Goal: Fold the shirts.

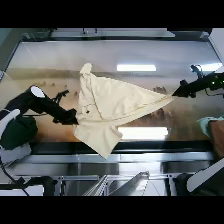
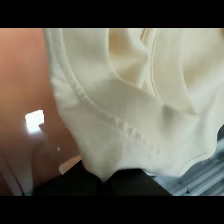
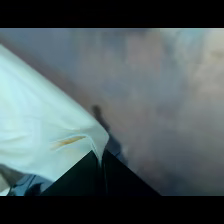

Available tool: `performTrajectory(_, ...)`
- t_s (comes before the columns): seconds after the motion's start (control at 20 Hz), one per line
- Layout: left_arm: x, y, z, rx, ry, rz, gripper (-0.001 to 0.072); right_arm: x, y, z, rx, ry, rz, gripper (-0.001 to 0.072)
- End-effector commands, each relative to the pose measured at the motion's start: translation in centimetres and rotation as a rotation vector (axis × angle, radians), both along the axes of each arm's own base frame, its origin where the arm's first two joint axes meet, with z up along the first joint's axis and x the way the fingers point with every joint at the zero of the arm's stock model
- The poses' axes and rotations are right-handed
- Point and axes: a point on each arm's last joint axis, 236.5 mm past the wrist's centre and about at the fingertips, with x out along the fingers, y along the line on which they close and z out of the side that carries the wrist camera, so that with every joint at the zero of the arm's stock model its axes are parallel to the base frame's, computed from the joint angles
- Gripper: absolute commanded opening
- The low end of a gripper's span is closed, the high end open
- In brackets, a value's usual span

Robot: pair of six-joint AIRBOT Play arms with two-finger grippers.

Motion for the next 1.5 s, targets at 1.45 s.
performTrajectory(1.45, -24.2, 7.1, 67.5, -1.875, -1.493, -0.098, 0.0026, -27.8, 15.1, 65.5, 0.3, -1.924, -0.124, 0.0022)
